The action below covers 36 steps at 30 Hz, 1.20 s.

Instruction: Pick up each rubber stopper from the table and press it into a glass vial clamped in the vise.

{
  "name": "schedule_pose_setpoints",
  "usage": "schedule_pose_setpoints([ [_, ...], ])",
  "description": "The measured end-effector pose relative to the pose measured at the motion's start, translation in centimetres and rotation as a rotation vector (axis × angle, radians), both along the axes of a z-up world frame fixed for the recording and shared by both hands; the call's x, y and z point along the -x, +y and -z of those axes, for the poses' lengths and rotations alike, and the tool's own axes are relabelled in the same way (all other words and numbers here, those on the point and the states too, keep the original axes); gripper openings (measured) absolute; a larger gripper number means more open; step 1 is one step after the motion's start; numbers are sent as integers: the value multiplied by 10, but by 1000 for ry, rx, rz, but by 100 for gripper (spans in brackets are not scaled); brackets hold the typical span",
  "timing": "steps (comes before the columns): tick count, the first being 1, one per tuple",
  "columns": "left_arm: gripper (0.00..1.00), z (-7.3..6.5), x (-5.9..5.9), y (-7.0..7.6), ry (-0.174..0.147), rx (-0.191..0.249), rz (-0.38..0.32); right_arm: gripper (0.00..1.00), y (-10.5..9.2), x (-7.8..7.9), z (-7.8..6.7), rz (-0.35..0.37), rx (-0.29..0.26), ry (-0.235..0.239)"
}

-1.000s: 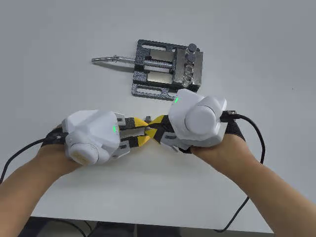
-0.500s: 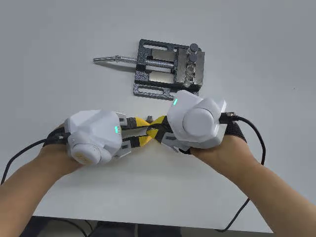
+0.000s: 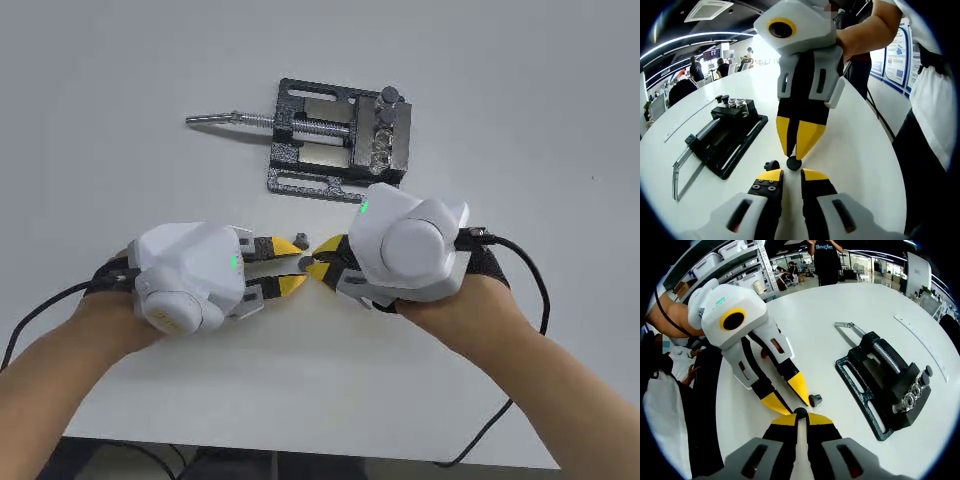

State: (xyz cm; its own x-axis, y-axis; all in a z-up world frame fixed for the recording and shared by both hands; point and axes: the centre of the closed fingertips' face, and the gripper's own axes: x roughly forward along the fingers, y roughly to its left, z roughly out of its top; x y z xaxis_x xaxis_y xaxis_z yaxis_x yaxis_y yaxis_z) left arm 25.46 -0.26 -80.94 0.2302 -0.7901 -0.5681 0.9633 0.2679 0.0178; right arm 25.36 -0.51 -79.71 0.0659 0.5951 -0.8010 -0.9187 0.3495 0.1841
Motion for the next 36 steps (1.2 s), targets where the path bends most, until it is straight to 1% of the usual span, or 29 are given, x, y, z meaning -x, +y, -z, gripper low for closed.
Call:
schedule_pose_setpoints([
  [4,11,0,0,0,1,-1,1,6,-3,1,1,0,0,7],
  [12,12,-1,2,0,6,-1,1,7,-1,2,-1,-10,-5,1],
  [14,13,-2,1,2,8,3,-6,8,-1,2,-2,-13,-6,1],
  [16,13,-4,0,3,14,17,-17,8,-1,2,-2,-17,-2,-4],
  [20,13,-6,-1,4,14,24,-24,9,-3,1,-3,-23,4,-11],
  [27,14,-12,-1,6,26,68,-33,10,-4,1,-6,-45,21,-28],
  [32,15,-20,-2,9,30,108,-35,12,-4,4,-6,-85,48,-46],
  [34,17,-28,-2,7,28,154,-30,13,-4,5,-6,-112,65,-61],
  [35,18,-31,-3,8,40,167,-39,13,-4,6,-6,-126,76,-69],
  [36,18,-33,-3,9,41,173,-43,13,-3,6,-6,-136,81,-75],
])
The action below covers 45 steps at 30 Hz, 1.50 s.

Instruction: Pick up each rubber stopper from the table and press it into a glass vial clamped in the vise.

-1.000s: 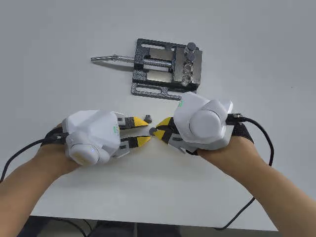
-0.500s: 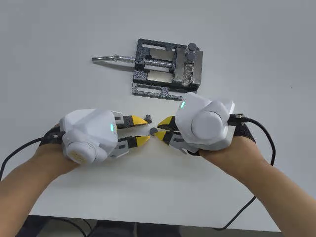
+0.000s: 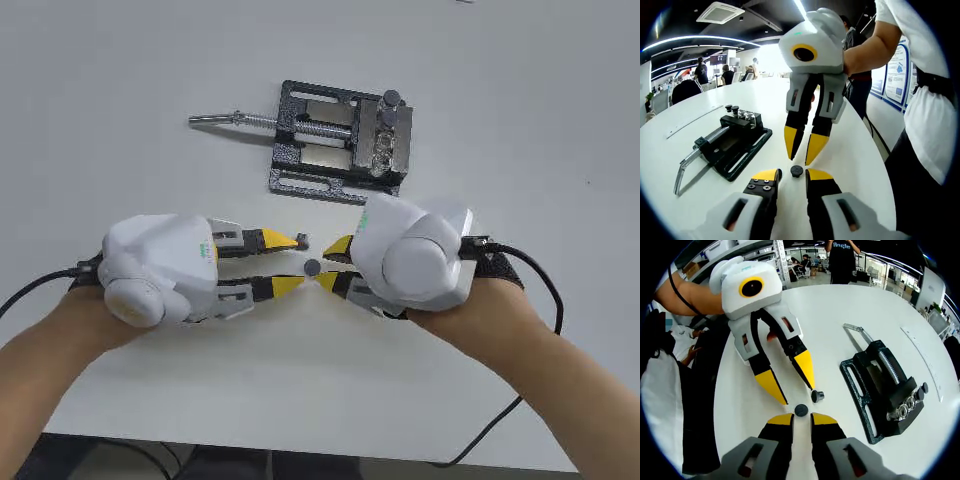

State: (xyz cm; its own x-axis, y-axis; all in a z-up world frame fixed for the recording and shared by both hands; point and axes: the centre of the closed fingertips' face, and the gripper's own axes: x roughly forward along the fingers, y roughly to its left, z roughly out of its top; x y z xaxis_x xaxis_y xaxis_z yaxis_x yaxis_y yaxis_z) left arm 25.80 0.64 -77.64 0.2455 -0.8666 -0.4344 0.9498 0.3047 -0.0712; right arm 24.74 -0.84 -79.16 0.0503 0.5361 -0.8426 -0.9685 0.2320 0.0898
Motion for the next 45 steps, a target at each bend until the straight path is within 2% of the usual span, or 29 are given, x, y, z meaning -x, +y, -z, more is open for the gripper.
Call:
schedule_pose_setpoints([
  [4,20,-9,-3,3,3,36,-14,13,2,0,0,-33,25,-19],
  [9,21,-13,-2,8,0,52,-14,14,4,0,-1,-63,45,-31],
  [15,25,-19,0,14,2,82,-7,14,5,-1,1,-137,104,-66],
  [24,29,-27,-2,25,-10,101,-7,15,8,2,5,-214,166,-85],
  [35,30,-33,-6,35,-24,105,-2,15,10,2,9,-266,219,-97],
  [45,30,-33,-4,38,-28,107,-5,13,7,4,11,-295,257,-107],
])
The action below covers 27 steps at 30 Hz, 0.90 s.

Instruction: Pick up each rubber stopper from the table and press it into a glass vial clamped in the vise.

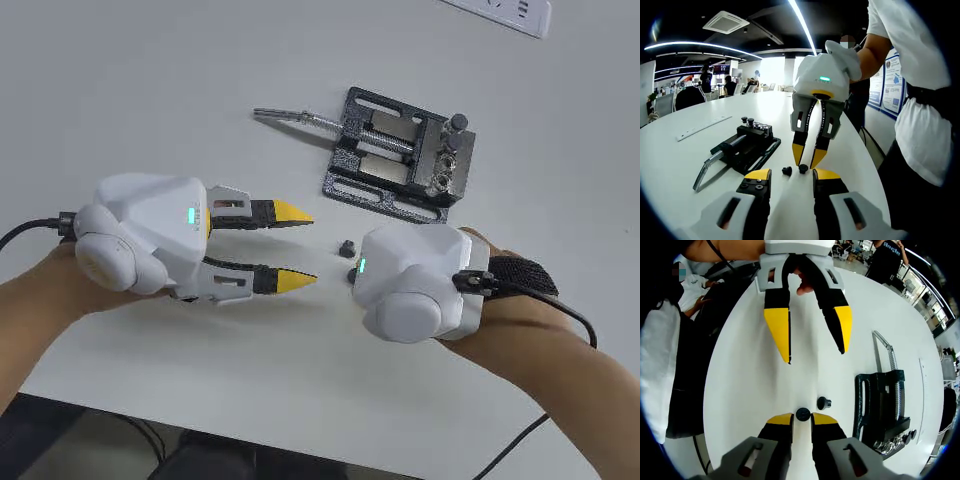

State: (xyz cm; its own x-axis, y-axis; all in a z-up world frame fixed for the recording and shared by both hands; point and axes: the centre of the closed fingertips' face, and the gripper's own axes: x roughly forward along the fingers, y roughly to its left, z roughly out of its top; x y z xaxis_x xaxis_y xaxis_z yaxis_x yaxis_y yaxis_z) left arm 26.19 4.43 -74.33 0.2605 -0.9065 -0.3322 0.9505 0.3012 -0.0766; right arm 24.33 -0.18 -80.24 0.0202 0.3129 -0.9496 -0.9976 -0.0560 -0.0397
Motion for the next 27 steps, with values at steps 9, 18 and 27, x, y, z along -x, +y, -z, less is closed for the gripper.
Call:
schedule_pose_setpoints([
  [9,30,0,3,1,-5,-4,-2,13,-1,0,1,-15,16,-23],
  [18,30,0,6,2,-7,-3,-5,14,0,1,0,-24,17,-22],
  [27,30,0,5,4,-7,-4,-12,12,1,-1,0,-36,24,-21],
])
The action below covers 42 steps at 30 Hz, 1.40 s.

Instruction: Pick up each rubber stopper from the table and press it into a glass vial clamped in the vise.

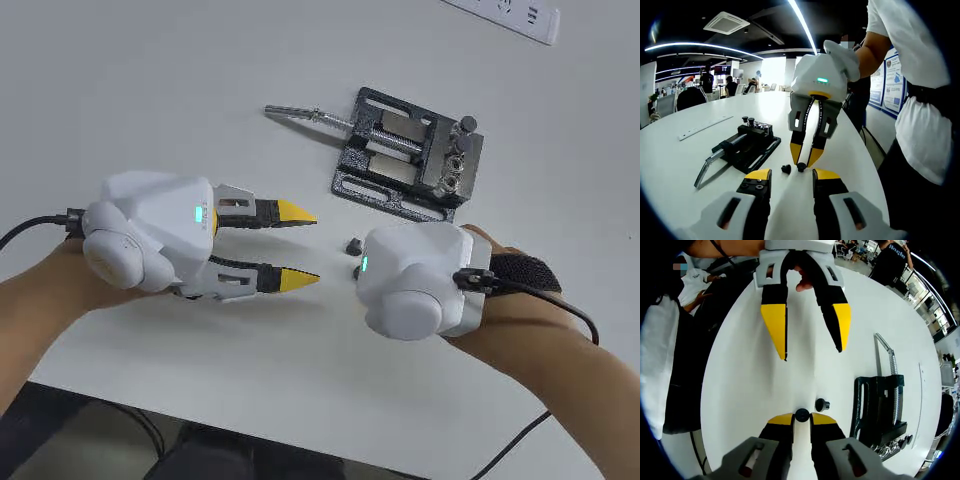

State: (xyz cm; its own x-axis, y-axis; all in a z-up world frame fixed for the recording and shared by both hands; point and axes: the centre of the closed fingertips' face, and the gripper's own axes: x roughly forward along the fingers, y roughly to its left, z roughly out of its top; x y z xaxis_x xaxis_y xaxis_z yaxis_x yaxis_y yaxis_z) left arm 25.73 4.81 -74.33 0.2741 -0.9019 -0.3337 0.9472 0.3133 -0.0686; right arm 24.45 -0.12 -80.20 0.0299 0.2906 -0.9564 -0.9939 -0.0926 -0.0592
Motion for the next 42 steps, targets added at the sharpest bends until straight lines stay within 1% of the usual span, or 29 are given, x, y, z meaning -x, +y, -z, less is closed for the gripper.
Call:
schedule_pose_setpoints([
  [4,30,0,0,-1,0,0,2,11,0,-1,-1,-1,-2,-3],
  [9,30,-1,0,-3,1,-2,8,11,-1,-4,-7,25,-25,3],
  [23,30,-3,3,-14,-3,-7,32,11,-19,-7,-14,72,-32,18],
  [29,30,-2,2,-17,-2,-9,39,11,-25,-12,-16,90,-34,15],
  [34,30,-2,1,-21,-1,-11,45,11,-31,-17,-20,109,-41,12],
  [42,30,-4,-4,-26,-6,-10,54,11,-40,-33,-33,152,-62,8],
])
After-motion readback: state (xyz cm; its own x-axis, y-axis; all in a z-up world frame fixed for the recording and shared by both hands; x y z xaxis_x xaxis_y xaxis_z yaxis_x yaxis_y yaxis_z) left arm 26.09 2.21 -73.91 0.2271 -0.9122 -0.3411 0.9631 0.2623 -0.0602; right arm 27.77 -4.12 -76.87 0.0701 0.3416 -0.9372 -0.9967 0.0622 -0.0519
